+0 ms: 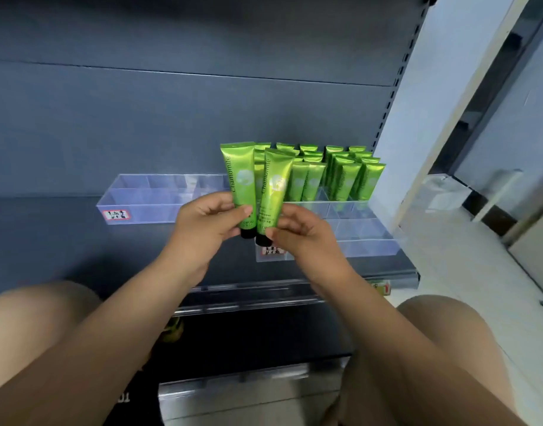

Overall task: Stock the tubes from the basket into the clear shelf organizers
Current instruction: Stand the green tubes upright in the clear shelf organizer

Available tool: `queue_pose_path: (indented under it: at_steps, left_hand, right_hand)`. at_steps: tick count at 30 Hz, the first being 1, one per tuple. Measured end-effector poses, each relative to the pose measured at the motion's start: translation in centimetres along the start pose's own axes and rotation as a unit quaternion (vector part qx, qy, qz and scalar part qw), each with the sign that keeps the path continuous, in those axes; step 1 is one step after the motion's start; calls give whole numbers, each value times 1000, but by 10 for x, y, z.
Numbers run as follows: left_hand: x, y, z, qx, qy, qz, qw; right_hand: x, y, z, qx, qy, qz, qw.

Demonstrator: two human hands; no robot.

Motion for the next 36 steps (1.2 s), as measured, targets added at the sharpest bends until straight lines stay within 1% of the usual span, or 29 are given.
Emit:
queue_pose_path:
  at_steps: [5,12,14,18,21,24,26,28,34,36]
  left_hand:
    - [-12,-10,29,-44,-39,-9,998]
    - [-25,-37,36,-37,-68,-14,997]
    - [-27,-45,36,-33,-83,-3,996]
    - [-21,-65,36,-54,-114,37,991]
    - [-18,-81,28,-46,-117,71,989]
    - [-22,-96,19,-38,-101,80,991]
    - [-23,-103,15,-41,-113,88,989]
    - [-23,-109,10,-41,-120,96,987]
    - [-34,-119,-2,-27,-127,91,987]
    - [-36,-120,-1,-28,-125,92,987]
  right_hand:
    - [5,7,-30,31,38,-7,999]
    - [7,-5,-44,37,59,9,998]
    - [10,-11,-43,39,63,11,997]
    - [12,-32,-47,64,72,22,995]
    - [6,-49,-58,94,79,15,992]
    - [2,-67,-71,131,97,18,986]
    - [2,-79,-78,153,109,28,982]
    - [1,-90,-77,150,122,35,980]
    - [2,-104,-61,93,131,34,986]
    - [6,-103,-59,95,139,38,985]
Point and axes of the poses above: each hand's wrist, its own y-axis away from the middle knuckle, its own z-axis out of the palm, x = y × z, the point moved 8 cm from there along -y, towards the middle knuckle, and after that the axes turned 4 degrees about -x, right-handed, at the moved point
